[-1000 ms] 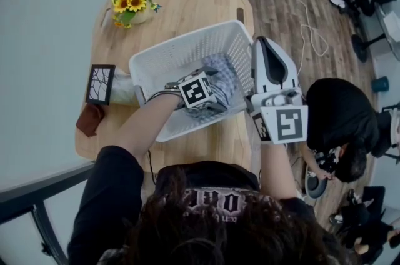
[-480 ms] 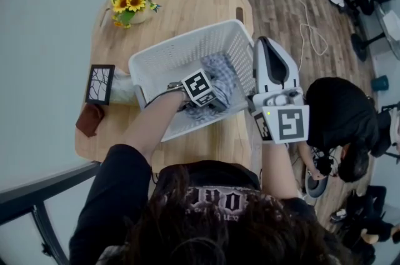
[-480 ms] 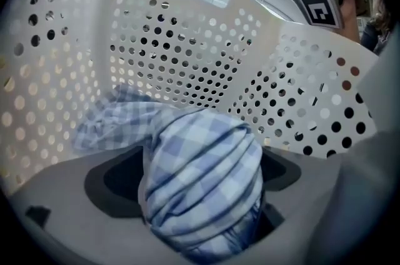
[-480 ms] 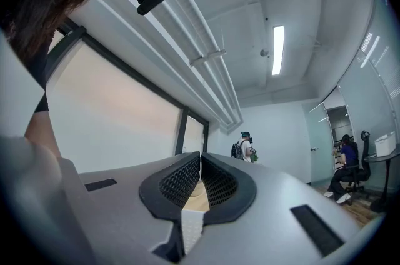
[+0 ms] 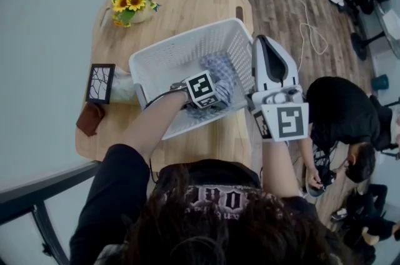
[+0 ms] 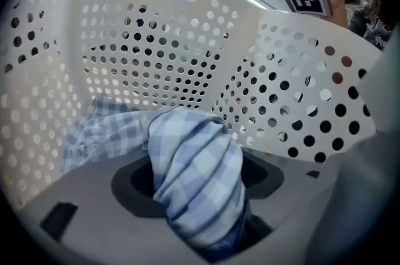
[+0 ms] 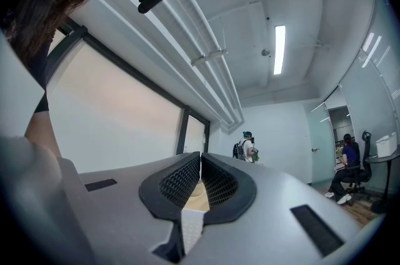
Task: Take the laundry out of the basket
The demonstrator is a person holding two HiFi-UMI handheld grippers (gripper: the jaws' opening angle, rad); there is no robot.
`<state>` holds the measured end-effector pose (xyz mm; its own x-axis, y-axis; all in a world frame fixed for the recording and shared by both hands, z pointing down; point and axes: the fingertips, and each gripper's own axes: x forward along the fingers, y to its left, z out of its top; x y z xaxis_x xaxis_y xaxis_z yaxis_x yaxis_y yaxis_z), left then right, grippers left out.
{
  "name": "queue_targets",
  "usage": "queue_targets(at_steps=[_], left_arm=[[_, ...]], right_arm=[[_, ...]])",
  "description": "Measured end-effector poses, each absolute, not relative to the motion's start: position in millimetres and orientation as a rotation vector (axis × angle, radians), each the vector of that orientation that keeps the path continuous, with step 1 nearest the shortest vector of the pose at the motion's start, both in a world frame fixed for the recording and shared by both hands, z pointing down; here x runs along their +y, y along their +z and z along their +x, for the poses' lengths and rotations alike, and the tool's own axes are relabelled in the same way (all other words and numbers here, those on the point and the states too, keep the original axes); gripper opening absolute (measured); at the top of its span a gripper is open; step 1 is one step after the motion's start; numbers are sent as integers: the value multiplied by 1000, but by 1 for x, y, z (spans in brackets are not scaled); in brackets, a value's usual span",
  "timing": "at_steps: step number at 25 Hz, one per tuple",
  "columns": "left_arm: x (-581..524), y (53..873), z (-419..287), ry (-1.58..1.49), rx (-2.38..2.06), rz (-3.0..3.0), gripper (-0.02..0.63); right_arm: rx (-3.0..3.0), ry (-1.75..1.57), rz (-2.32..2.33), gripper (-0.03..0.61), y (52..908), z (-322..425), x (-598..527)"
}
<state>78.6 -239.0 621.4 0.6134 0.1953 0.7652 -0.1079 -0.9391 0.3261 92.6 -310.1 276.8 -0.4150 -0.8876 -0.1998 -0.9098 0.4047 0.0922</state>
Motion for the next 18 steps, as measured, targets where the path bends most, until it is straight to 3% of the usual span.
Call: queue_targets(at_steps=[18], left_arm=[[-262, 578, 75, 1198, -54, 2595, 244]], right_arm=[[2534, 294, -1625, 28, 273, 92, -302]])
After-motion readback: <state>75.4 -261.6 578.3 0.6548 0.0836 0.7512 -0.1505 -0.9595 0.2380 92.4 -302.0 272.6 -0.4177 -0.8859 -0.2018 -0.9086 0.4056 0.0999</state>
